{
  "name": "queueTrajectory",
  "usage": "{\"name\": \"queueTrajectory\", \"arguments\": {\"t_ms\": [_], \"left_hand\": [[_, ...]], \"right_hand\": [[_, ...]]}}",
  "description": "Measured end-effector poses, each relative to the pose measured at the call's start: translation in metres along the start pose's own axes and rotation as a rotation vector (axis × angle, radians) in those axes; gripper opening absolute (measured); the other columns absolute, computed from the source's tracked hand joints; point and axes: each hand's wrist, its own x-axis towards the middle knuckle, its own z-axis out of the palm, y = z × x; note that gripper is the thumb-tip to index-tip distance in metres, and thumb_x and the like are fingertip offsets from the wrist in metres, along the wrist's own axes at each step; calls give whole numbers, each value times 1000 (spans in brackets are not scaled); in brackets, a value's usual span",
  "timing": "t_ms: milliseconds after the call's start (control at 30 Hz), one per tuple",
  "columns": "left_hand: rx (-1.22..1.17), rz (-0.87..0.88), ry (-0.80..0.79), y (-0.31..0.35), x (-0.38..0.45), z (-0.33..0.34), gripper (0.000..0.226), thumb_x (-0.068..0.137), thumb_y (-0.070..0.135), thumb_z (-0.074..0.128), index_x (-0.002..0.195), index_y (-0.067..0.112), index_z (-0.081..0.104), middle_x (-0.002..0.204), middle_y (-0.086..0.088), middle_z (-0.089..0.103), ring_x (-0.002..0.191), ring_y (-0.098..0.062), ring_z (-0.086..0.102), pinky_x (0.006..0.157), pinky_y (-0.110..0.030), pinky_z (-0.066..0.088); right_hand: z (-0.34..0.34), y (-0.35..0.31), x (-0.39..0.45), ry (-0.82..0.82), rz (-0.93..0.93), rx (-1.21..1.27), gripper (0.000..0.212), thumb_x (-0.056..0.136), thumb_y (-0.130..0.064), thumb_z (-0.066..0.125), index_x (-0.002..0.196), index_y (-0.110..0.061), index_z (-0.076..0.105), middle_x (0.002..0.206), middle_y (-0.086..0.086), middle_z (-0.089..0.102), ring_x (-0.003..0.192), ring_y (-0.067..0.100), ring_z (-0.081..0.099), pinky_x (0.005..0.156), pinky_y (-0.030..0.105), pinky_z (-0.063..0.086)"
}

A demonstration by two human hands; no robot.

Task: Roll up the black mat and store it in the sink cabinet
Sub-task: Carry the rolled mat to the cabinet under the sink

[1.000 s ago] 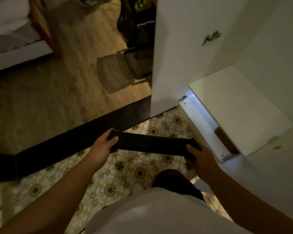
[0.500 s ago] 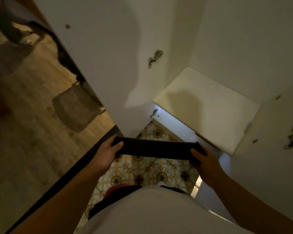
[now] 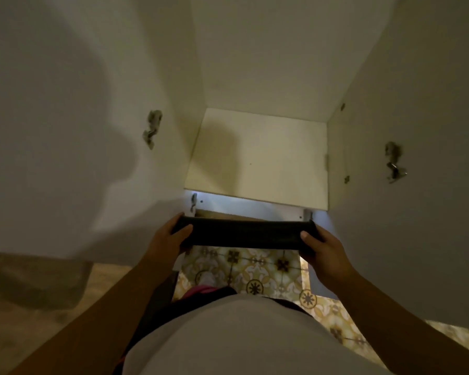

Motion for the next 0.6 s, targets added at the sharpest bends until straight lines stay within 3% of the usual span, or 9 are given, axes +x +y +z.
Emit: {"name": "queueTrajectory", "arguments": {"t_ms": [67, 133, 233, 367, 467, 600], "left_hand": [[47, 26, -91, 12, 12, -3, 27, 93, 15, 59, 112, 32, 67, 101, 0, 70, 92, -17, 68, 67, -26, 55], [86, 33, -193, 21, 21, -5, 28, 95, 15, 56, 98, 38, 72, 93, 5, 74, 88, -14, 70, 67, -25, 54], [89, 19, -174, 26, 31, -7, 24, 93, 12, 58, 91, 31, 73, 88, 2, 74, 82, -14, 71, 64, -25, 54], [83, -23, -123, 22, 50, -9, 11, 92, 13, 59, 103, 16, 61, 105, -11, 64, 93, -24, 65, 70, -34, 54], [50, -68, -109, 20, 61, -6, 14, 92, 11, 60, 105, 14, 59, 110, -15, 61, 97, -28, 62, 75, -37, 54], [16, -114, -66, 7, 77, -1, 15, 91, 11, 61, 104, 19, 61, 113, -12, 61, 99, -28, 63, 73, -36, 55]], "right_hand": [[10, 1, -4, 60, -21, 28, 32, 89, -14, 61, 121, -9, 61, 103, 11, 63, 91, 24, 61, 67, 30, 50], [18, 3, -6, 105, -33, 39, 27, 89, -13, 61, 116, -13, 65, 97, 6, 67, 86, 19, 64, 63, 27, 51], [28, 7, -8, 139, -51, 64, 24, 89, -11, 61, 109, -20, 70, 90, -1, 73, 81, 15, 69, 62, 25, 53], [34, 12, -7, 166, -24, 75, 25, 89, -13, 61, 109, -25, 70, 95, -3, 75, 86, 17, 71, 63, 27, 55], [31, 14, 1, 172, 18, 95, 23, 90, -13, 62, 107, -25, 71, 99, 1, 74, 93, 21, 70, 64, 25, 55], [24, 24, 25, 192, 73, 78, 30, 88, -15, 64, 118, -18, 65, 113, 9, 68, 104, 26, 64, 71, 29, 54]]}}
